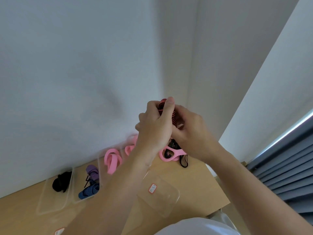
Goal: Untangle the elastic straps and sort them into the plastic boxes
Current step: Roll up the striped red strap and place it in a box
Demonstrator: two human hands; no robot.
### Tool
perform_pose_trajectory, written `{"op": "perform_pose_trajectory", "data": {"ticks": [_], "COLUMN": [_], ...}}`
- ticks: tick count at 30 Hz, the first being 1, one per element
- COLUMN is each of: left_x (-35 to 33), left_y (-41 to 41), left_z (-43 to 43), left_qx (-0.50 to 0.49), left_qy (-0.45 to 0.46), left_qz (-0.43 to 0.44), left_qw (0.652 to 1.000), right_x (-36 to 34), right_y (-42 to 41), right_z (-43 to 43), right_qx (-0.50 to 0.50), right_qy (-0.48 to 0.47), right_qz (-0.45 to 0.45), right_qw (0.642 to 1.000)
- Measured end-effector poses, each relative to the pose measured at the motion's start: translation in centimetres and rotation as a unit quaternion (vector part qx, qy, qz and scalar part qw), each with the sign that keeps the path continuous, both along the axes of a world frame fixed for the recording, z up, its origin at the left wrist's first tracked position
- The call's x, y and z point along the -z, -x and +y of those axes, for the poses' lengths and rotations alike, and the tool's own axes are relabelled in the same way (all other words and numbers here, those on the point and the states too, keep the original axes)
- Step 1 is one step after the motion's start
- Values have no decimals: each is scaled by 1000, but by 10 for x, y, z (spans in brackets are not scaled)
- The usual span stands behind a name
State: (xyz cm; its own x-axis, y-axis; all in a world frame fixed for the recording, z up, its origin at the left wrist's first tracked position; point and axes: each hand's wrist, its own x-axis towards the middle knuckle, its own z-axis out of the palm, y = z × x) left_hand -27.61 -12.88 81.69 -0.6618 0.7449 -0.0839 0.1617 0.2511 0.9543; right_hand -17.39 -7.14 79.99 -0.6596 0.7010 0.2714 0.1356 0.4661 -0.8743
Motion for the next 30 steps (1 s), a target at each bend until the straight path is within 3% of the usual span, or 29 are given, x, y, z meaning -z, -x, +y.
{"op": "perform_pose_trajectory", "data": {"ticks": [5, 9, 11, 17, 22, 26, 30], "left_x": [-5, -3, -3, 4, 16, 15, 10], "left_y": [22, 26, 25, 19, 20, 16, 14], "left_z": [-7, -15, -16, -21, -24, -26, -27], "left_qx": [88, 205, 205, 120, 80, 45, 19], "left_qy": [13, 14, -3, -14, 1, 17, 2], "left_qz": [86, 86, 86, 220, 254, 207, 85], "left_qw": [992, 975, 975, 968, 964, 977, 996], "right_x": [-9, -15, -13, -2, 8, 13, 14], "right_y": [-14, -23, -22, -6, -1, 8, 13], "right_z": [19, 35, 39, 39, 52, 40, 27], "right_qx": [-89, -103, -109, -19, 75, 102, 112], "right_qy": [132, 175, 166, 34, -88, -219, -303], "right_qz": [50, 78, 83, 54, -24, -38, -13], "right_qw": [986, 976, 977, 998, 993, 969, 946]}}
